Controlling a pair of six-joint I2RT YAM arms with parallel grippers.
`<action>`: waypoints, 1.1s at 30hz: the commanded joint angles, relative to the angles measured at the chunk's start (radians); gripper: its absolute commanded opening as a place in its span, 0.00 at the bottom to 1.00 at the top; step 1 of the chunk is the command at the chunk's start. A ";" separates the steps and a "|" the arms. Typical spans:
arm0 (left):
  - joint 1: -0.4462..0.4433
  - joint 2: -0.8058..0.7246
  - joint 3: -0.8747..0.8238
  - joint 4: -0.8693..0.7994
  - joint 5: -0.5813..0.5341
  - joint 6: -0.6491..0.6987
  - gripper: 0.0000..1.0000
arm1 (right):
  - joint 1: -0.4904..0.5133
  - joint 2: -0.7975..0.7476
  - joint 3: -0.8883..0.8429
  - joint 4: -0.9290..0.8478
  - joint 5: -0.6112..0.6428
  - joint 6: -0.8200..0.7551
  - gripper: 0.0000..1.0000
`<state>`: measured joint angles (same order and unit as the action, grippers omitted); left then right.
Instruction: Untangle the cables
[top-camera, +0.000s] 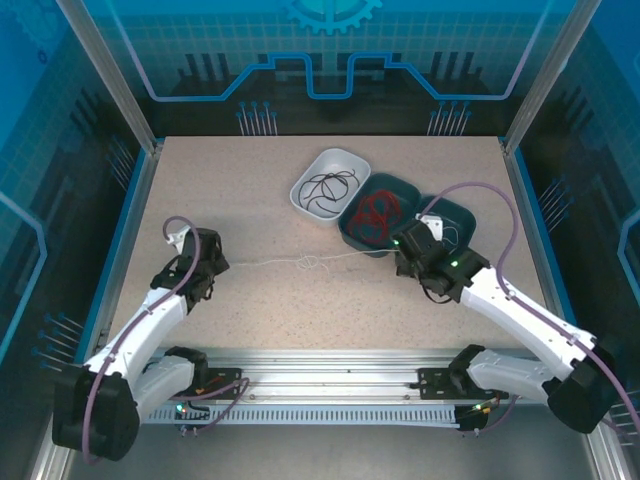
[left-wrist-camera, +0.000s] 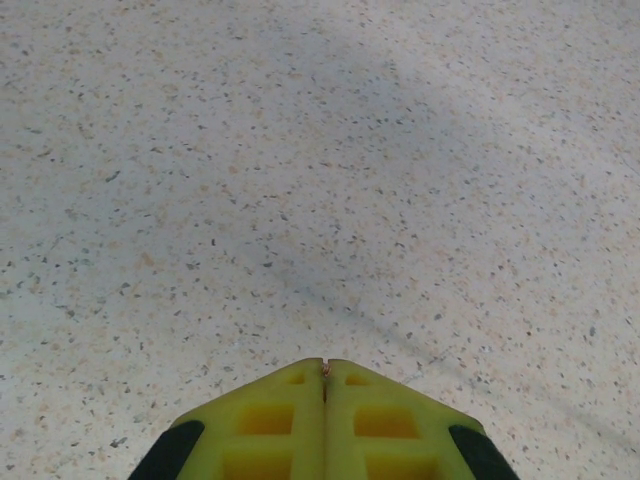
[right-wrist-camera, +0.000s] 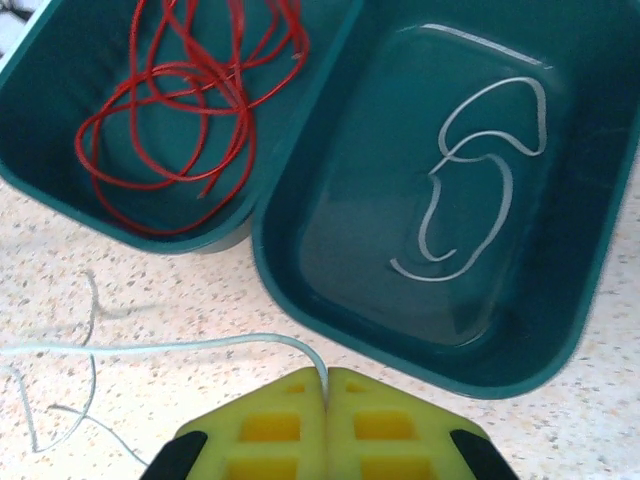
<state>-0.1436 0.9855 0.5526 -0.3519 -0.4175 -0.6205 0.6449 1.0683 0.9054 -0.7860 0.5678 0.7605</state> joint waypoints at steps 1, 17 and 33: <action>0.040 0.015 -0.024 -0.027 0.011 -0.041 0.00 | -0.044 -0.061 -0.020 -0.070 0.050 0.023 0.00; 0.155 0.013 -0.057 -0.013 0.057 -0.079 0.00 | -0.189 -0.238 -0.055 -0.160 0.039 0.021 0.00; 0.272 -0.004 -0.070 0.004 0.117 -0.129 0.00 | -0.273 -0.244 0.035 -0.274 0.119 -0.001 0.00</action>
<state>0.0982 0.9974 0.5007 -0.3538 -0.3340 -0.7174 0.4126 0.8364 0.9150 -0.9966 0.6300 0.7658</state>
